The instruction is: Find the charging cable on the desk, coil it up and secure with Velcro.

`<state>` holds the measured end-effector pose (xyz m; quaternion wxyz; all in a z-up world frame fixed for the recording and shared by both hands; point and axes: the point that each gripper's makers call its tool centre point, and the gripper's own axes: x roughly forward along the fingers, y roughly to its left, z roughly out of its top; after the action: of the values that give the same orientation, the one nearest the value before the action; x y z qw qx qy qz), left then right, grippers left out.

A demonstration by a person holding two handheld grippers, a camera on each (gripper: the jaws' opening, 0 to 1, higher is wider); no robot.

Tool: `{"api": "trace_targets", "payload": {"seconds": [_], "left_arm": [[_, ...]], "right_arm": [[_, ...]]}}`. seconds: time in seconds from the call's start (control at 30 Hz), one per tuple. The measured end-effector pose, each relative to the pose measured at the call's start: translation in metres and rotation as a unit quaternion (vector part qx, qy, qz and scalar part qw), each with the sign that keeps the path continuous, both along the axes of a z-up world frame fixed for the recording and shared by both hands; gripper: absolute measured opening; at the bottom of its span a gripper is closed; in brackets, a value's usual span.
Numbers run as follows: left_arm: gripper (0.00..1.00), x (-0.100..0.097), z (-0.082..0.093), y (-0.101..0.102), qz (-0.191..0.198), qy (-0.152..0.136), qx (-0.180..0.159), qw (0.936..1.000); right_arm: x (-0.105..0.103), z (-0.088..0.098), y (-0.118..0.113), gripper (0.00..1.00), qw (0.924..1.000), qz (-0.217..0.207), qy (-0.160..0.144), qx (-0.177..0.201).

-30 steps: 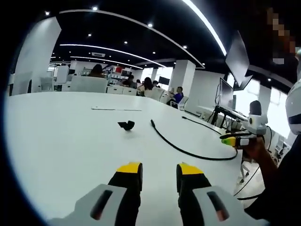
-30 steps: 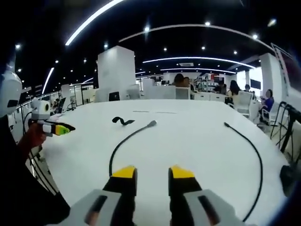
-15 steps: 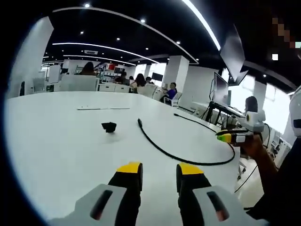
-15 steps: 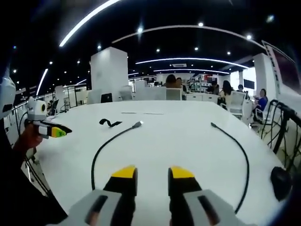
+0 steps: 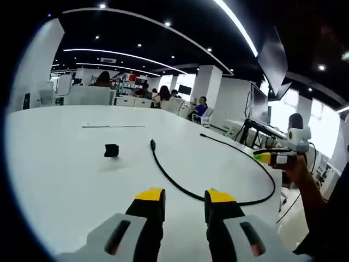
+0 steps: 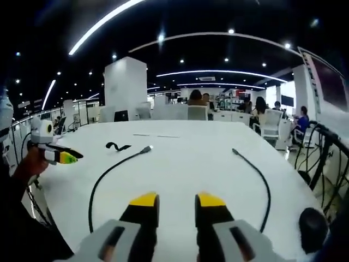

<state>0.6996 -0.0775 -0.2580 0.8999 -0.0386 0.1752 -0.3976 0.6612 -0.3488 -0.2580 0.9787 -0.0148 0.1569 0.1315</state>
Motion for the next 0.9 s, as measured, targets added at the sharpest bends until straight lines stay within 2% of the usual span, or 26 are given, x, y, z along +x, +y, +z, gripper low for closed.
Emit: {"api": "trace_targets", "payload": {"seconds": [0.23,0.47,0.63,0.7,0.9], "left_arm": [[0.29,0.009,-0.006,-0.016,0.014,-0.003,0.014,0.9998],[0.29,0.023,-0.021,-0.022,0.039,0.007,0.024,0.9989],[0.29,0.036,-0.028,-0.024,0.053,0.014,0.034,0.9979],[0.29,0.048,-0.028,-0.035,0.052,0.013,0.044,0.9976],[0.28,0.061,-0.036,-0.040,0.064,0.012,0.070,0.9954]], "right_arm": [[0.015,-0.004,-0.016,0.28,1.0000,0.003,-0.001,-0.003],[0.024,-0.012,-0.017,0.28,0.9997,0.018,0.010,-0.014],[0.032,-0.013,-0.022,0.28,0.9999,0.012,0.006,-0.009],[0.034,-0.012,-0.025,0.28,0.9999,0.007,0.004,-0.007],[0.035,-0.013,-0.027,0.28,0.9999,0.001,0.004,-0.013]]}}
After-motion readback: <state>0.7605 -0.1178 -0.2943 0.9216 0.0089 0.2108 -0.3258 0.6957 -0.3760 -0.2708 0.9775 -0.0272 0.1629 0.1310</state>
